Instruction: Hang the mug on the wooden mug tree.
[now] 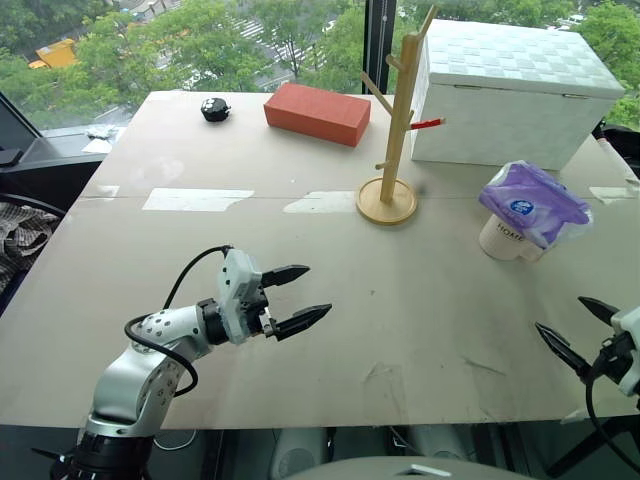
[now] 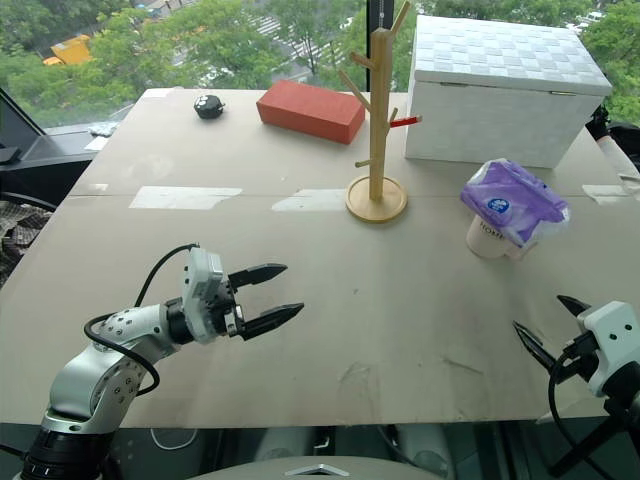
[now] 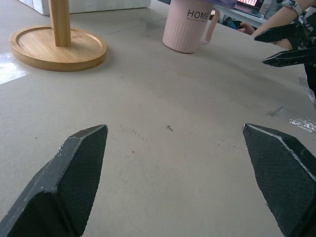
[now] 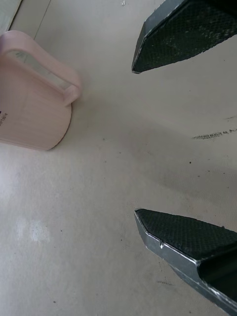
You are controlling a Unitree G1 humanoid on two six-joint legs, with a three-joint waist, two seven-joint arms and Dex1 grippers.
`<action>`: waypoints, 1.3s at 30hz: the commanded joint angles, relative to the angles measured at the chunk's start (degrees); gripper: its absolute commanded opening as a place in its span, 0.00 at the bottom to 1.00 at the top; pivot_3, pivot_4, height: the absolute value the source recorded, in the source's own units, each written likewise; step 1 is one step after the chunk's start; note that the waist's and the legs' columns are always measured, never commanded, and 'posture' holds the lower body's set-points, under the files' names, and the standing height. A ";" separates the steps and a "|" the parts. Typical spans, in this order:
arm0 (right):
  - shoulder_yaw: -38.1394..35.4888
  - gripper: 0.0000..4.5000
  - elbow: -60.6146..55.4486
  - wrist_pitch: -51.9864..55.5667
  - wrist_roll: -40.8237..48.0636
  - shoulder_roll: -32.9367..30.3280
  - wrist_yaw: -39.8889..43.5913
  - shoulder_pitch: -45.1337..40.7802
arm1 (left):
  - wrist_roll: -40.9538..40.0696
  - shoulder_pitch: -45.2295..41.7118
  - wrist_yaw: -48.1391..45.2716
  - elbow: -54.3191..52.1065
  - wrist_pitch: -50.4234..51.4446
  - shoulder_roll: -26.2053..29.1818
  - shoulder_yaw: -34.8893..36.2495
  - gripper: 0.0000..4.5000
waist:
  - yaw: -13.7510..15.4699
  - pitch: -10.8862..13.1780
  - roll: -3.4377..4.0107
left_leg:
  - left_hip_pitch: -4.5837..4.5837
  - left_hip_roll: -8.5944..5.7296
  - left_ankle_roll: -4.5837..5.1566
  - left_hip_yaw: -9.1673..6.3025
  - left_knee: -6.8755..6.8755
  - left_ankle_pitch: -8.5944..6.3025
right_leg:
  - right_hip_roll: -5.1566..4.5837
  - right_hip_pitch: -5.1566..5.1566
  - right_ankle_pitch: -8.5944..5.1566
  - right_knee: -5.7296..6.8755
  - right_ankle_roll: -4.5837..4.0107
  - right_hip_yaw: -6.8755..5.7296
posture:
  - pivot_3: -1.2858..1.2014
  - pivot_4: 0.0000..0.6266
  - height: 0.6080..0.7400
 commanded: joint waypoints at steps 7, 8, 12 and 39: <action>-3.38 0.99 -7.98 -3.94 -6.69 -7.08 -2.67 -5.82 | -2.35 -11.24 -0.73 1.42 -0.67 -3.32 -1.32 1.00 | 0.08 0.01 0.04 | 0.00 -0.08 0.02 0.00 0.08 0.01 | 0.03 0.04 0.01 0.01 0.01 0.00 | 0.52 0.24 1.00; -3.76 0.99 -9.30 -3.28 -6.49 -7.73 -2.80 -6.45 | -2.98 -12.41 -1.08 1.28 -0.48 -3.86 -1.47 1.00 | 0.10 0.01 0.03 | 0.00 -0.09 0.02 -0.04 0.09 0.01 | 0.05 0.08 0.01 0.01 0.02 -0.03 | 0.52 0.24 1.00; -3.90 0.99 -14.13 -1.95 -8.44 -10.91 -2.56 -8.11 | -4.38 -13.40 -4.12 0.73 -0.17 -3.59 -1.79 1.00 | -0.05 0.01 0.03 | -0.04 -0.15 0.01 -0.06 0.06 0.01 | 0.13 0.07 0.00 0.01 0.01 0.01 | 0.52 0.24 1.00; 18.66 0.41 -3.61 3.85 -32.16 -19.34 -5.64 -32.65 | -8.22 -8.61 -5.97 -4.46 -0.55 -1.15 0.14 1.00 | -0.04 0.05 -0.04 | -0.08 -0.15 0.01 -0.04 0.13 0.01 | 0.22 0.05 -0.01 0.00 0.02 0.13 | 0.52 0.24 1.00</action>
